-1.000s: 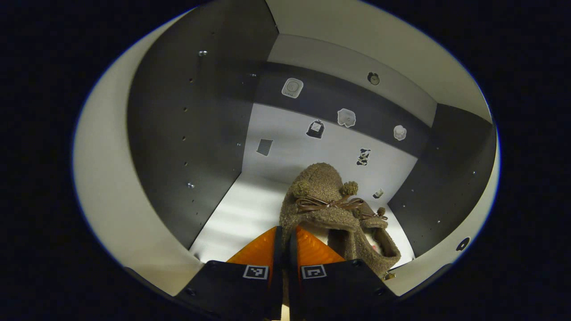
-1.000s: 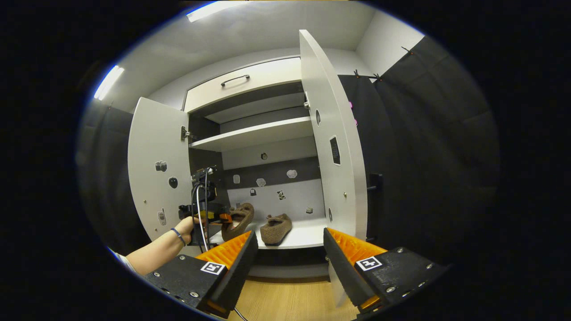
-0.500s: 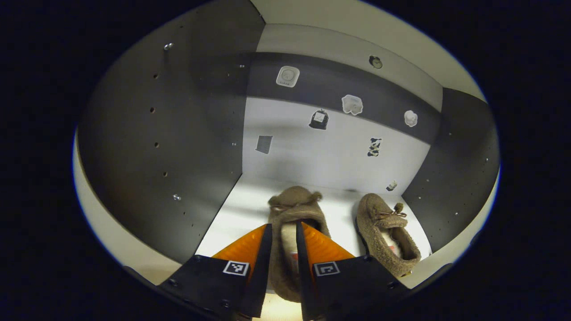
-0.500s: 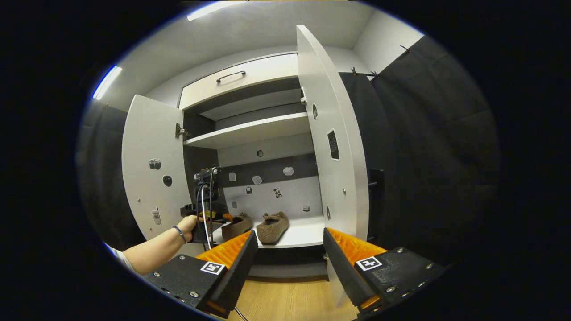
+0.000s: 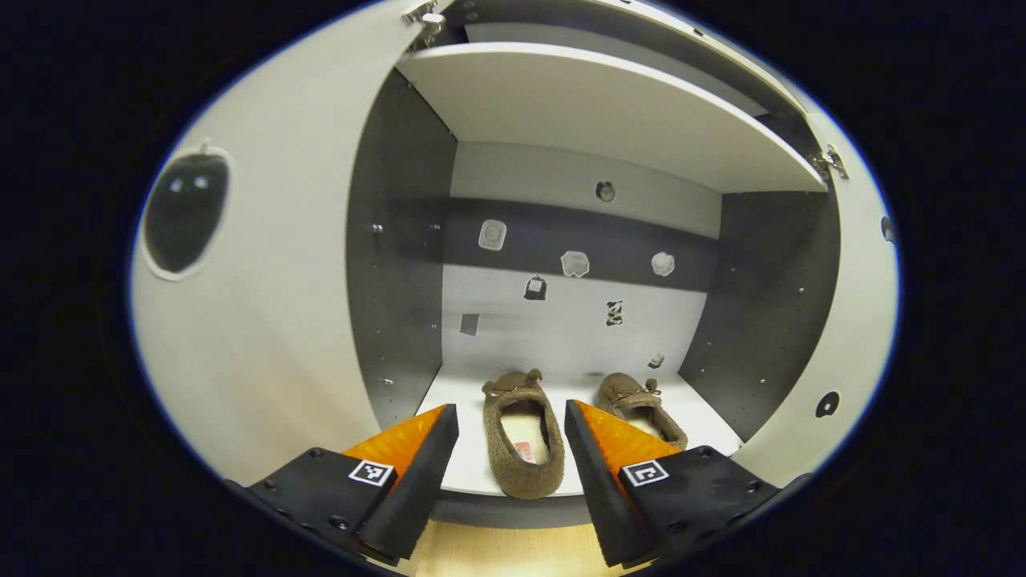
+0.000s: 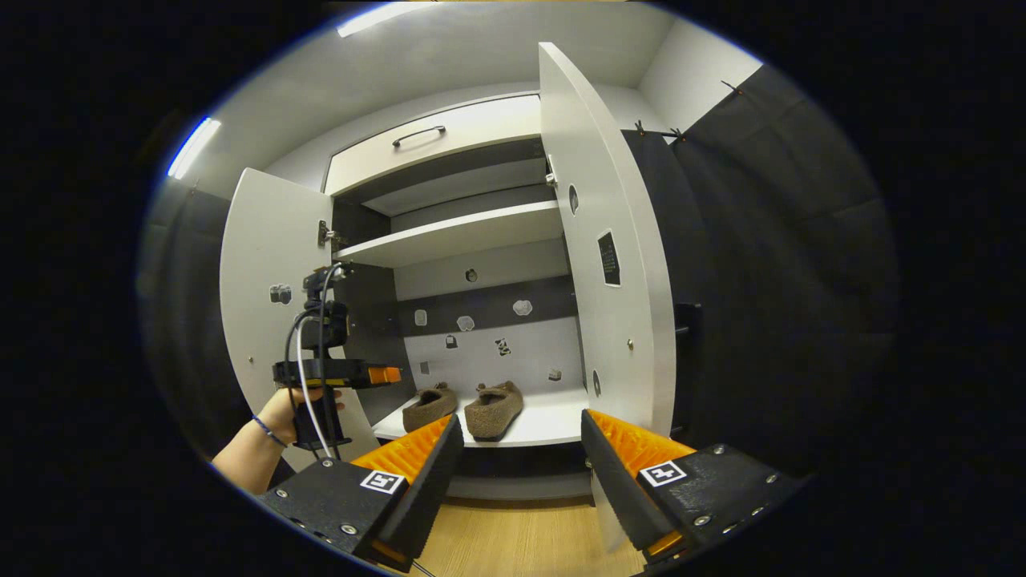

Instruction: Grab one shoe with the right hand and put it into the shoe cabinet, grab the other shoe with the left hand and put it into the shoe cabinet; then close the right door with the right hand and the left door with the left hand.

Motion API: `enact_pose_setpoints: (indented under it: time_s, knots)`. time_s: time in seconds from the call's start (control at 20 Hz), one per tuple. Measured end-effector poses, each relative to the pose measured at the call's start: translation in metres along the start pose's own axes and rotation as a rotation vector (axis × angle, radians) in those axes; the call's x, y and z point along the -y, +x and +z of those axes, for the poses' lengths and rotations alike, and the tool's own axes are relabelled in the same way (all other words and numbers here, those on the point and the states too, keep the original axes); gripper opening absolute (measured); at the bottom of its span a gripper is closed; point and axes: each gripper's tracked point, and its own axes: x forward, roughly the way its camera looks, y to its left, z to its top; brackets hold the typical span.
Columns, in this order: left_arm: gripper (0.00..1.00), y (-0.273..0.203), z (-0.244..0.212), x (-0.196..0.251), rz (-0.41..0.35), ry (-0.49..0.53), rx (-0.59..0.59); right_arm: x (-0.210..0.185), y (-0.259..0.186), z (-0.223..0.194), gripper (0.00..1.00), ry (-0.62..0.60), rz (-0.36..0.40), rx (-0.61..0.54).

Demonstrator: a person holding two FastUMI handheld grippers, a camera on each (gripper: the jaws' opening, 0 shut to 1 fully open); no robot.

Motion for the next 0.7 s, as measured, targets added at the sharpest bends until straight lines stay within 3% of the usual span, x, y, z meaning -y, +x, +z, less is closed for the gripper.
enact_pose_setpoints:
  time_s: [0.4, 0.5, 0.6, 0.65, 0.7]
  knots:
    - [0.99, -0.115, 0.001, 0.017, -0.047, 0.032, 0.136, 0.014, -0.019, -0.010, 0.91, -0.022, -0.027, -0.015]
    - [0.94, -0.133, -0.009, 0.017, -0.045, 0.042, 0.144, 0.023, -0.027, -0.015, 0.91, -0.028, -0.046, -0.021]
    - [0.94, -0.155, -0.017, 0.013, -0.032, 0.061, 0.160, 0.038, -0.034, -0.019, 0.92, -0.039, -0.081, -0.021]
    - [0.99, -0.165, -0.021, 0.012, -0.030, 0.071, 0.165, 0.046, -0.037, -0.022, 0.92, -0.039, -0.099, -0.026]
    - [0.96, -0.174, -0.023, 0.009, -0.026, 0.079, 0.170, 0.054, -0.039, -0.025, 0.92, -0.036, -0.114, -0.029]
